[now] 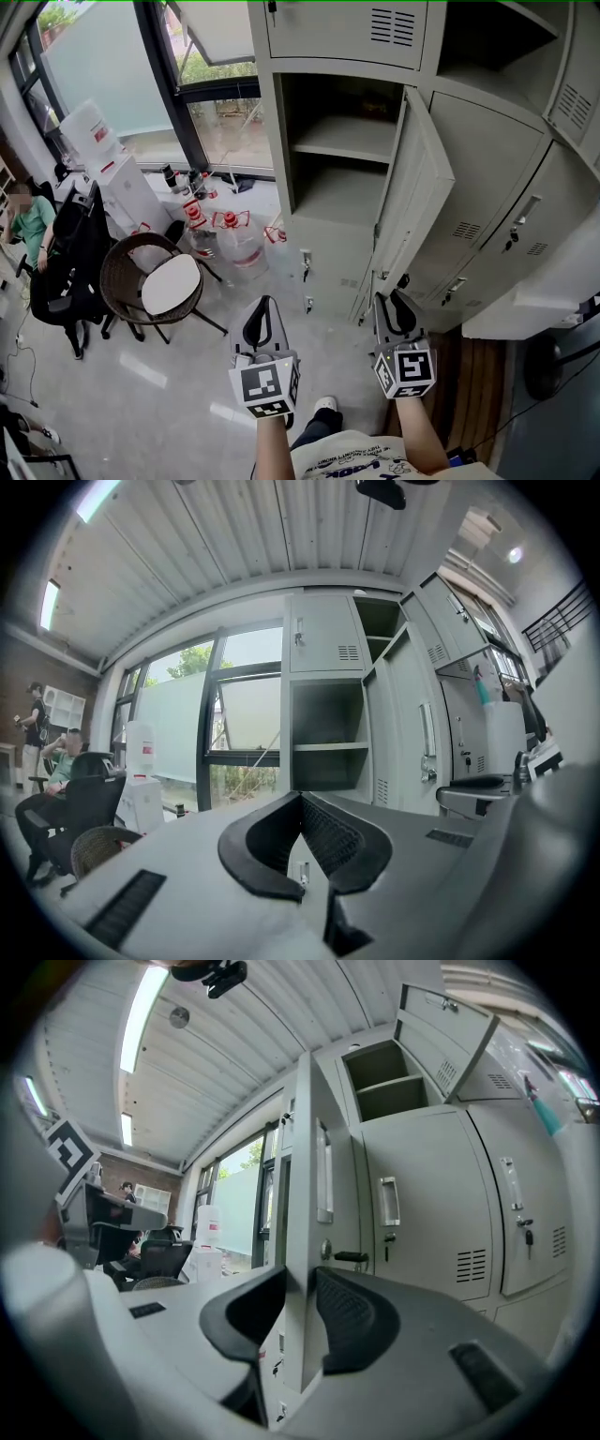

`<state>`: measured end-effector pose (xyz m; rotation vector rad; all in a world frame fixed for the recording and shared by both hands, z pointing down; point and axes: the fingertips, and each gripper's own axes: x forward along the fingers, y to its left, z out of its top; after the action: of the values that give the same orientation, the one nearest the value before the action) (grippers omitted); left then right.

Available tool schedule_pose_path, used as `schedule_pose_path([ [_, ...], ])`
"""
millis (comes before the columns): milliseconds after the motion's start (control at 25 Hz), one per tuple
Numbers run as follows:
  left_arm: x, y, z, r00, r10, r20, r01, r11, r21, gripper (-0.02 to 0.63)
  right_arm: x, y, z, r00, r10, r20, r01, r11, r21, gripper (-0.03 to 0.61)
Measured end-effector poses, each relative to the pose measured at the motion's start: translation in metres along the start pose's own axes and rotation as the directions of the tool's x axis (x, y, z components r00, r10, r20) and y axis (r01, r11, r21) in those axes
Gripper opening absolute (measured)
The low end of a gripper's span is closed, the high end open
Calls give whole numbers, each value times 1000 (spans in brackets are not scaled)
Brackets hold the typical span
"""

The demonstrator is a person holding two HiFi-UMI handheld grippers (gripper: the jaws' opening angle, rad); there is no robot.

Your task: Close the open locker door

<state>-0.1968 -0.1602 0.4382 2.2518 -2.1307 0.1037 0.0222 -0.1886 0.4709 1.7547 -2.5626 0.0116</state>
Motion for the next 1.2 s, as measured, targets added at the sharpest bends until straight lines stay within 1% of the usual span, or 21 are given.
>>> schedule_pose_path([
  [200,-1,26,-1,999,38,2,-38,999,0,5,18,27,1,1000,27,9,-26,999,-28,101],
  [320,-3,43,-2,998,61,2,-61,998,3,5,27,40,1,1000,8,20,-7,999,-48,101],
  [440,-5,60,-3,996,89,0,-89,996,5,5,38,49,2,999,-16,31,17,999,-42,101],
  [560,-7,71,-5,994,110,0,-110,994,6,5,50,58,2,999,-21,34,22,999,-39,101],
  [1000,-12,100,-10,983,185,-17,-185,983,4,5,97,89,2,1000,22,8,-21,998,-51,100],
  [1200,-7,120,-15,969,242,-44,-242,970,7,5,122,99,3,999,52,9,-51,998,-47,100],
])
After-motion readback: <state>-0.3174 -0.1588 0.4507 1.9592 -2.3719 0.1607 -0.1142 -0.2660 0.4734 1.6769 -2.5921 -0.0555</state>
